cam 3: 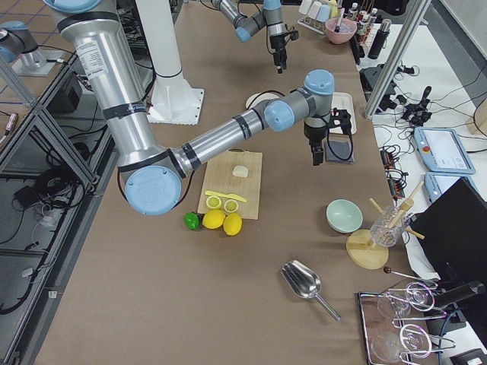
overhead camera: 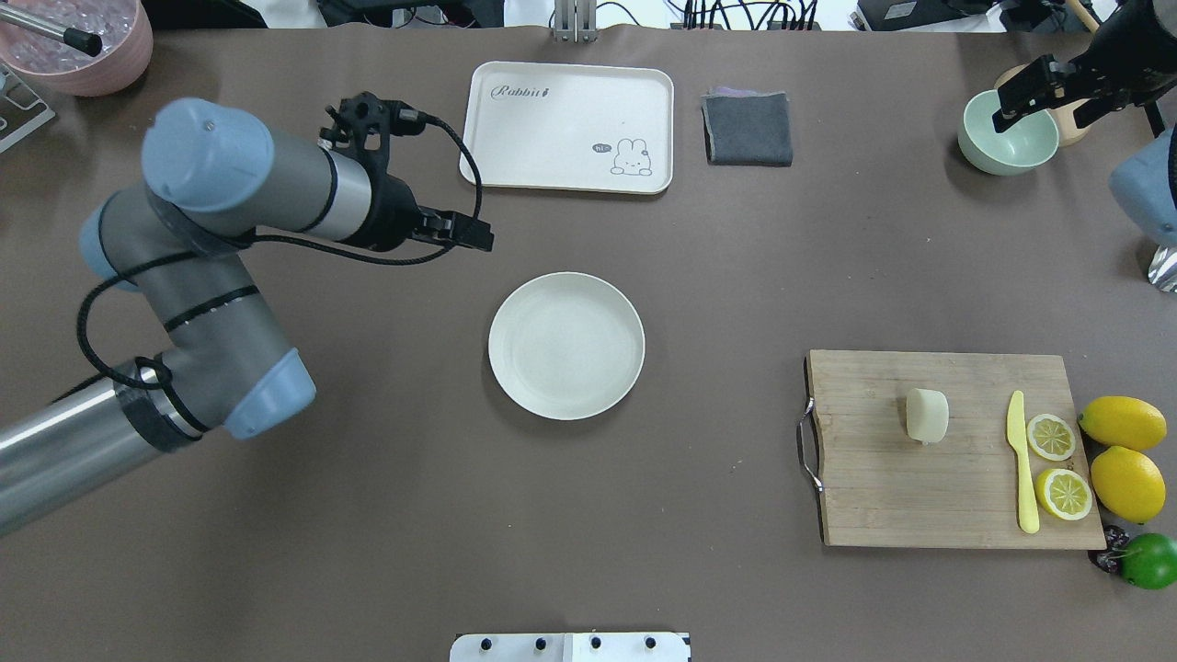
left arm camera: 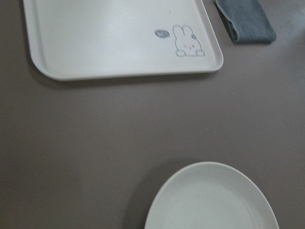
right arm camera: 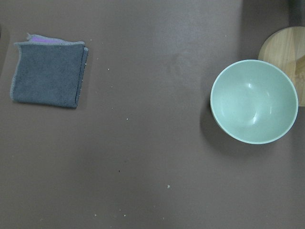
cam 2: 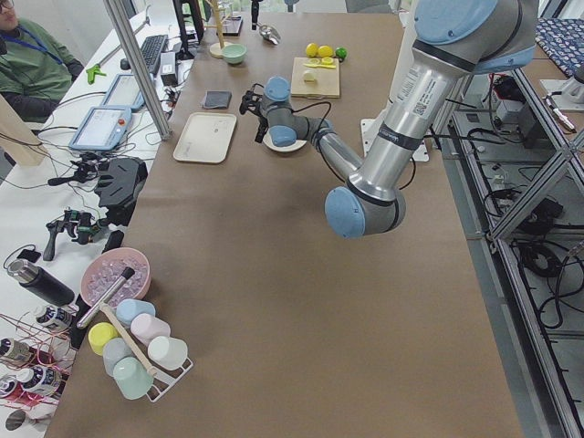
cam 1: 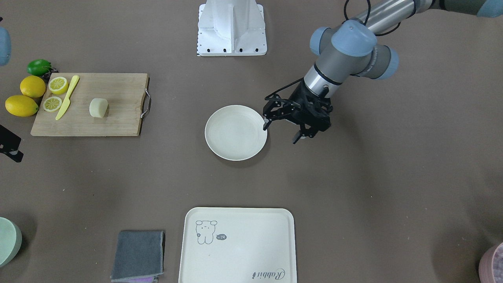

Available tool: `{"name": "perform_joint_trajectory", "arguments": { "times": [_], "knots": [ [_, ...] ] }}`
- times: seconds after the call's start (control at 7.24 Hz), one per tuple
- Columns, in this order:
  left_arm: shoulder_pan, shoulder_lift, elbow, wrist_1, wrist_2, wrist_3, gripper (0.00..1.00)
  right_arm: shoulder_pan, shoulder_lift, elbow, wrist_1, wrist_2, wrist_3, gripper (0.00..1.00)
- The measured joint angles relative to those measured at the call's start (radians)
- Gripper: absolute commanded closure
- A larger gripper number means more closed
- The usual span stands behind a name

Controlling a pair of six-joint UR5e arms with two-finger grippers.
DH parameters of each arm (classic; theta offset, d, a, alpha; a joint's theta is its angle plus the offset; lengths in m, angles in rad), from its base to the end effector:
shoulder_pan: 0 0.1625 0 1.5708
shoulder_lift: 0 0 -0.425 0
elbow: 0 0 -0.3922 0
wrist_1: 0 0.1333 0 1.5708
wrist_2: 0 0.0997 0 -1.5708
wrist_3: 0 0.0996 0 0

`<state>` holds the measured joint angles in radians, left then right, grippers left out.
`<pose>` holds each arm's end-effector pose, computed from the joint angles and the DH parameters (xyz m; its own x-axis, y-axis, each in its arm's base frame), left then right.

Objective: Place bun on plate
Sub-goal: 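Release the plate and withdraw the left arm while the right arm reaches out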

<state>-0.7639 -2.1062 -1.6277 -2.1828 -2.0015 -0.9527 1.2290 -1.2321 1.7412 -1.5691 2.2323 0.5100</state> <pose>0.4149 -0.5245 0.2484 0.4120 0.3345 -0.8476 0.1329 0.8982 0.4191 -0.1362 -0.5980 0.3920 0.7037 -0.0765 0.7063 -0.0586 0.9845 0.1651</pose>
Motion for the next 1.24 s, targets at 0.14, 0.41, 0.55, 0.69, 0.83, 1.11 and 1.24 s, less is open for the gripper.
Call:
{"name": "perform_joint_trajectory", "arguments": {
  "times": [0.14,0.41,0.55,0.69,0.83,1.11,1.24],
  "knots": [
    [-0.083,0.016,0.005,0.032,-0.061,0.091,0.03,-0.017,-0.007,-0.011,-0.002,0.004,0.001,0.00],
    [-0.202,0.053,0.013,0.056,-0.133,0.183,0.03,-0.066,-0.026,-0.020,-0.004,0.021,0.004,0.00],
    [-0.247,0.062,0.019,0.057,-0.153,0.195,0.03,-0.086,-0.059,-0.005,-0.003,0.031,0.014,0.00],
    [-0.284,0.066,0.027,0.058,-0.176,0.199,0.03,-0.114,-0.099,0.021,-0.002,0.039,0.046,0.00],
    [-0.311,0.076,0.034,0.058,-0.192,0.212,0.03,-0.158,-0.131,0.056,-0.001,0.042,0.104,0.00],
    [-0.353,0.114,0.036,0.058,-0.200,0.279,0.03,-0.266,-0.167,0.103,0.001,0.034,0.188,0.00],
    [-0.363,0.128,0.037,0.058,-0.198,0.296,0.03,-0.311,-0.176,0.111,0.001,0.019,0.212,0.00]
  ]
}}
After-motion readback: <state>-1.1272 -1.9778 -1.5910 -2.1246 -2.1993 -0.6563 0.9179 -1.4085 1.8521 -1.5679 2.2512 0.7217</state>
